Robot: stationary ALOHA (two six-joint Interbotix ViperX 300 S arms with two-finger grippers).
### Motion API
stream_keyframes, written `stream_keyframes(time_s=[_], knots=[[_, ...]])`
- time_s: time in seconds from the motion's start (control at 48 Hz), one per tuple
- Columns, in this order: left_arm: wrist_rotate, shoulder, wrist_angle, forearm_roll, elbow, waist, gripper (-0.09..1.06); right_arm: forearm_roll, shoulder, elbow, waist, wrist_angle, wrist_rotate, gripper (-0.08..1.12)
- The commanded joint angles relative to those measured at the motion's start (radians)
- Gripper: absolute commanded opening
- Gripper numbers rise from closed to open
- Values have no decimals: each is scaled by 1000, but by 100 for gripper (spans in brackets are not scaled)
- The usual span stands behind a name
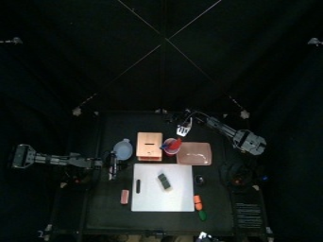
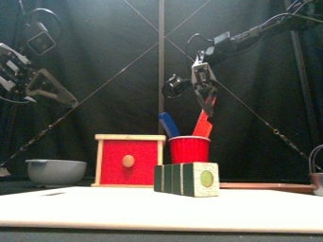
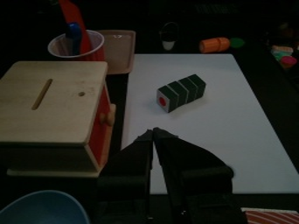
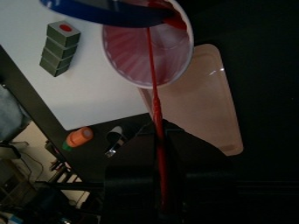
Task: Place sushi on board then cut the sushi with the knife then place the pieces on the plate
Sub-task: Grasp knife edge with left hand
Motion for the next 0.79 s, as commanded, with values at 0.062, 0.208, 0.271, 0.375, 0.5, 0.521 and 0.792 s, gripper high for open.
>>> stream_keyframes(time_s=[0.062,0.208,0.271,0.375,0.5,0.521,0.792], knots=[[-2,2,-5,0,-20,2,52,3,-103,-12,-6,3,6,40],[-2,2,-5,-6,-20,2,52,2,-163,3,-5,11,8,40],[-2,2,-5,-11,-20,2,52,-5,-192,6,-5,11,8,40],[-2,2,-5,-18,-20,2,52,-20,-236,15,-2,11,9,40],[-2,0,-5,-18,-21,2,52,-28,-293,34,17,9,8,40],[-2,2,-5,-18,-21,2,52,-29,-301,38,20,9,8,40],[-3,2,-5,-20,-34,-3,52,-34,-417,115,87,-49,14,40]])
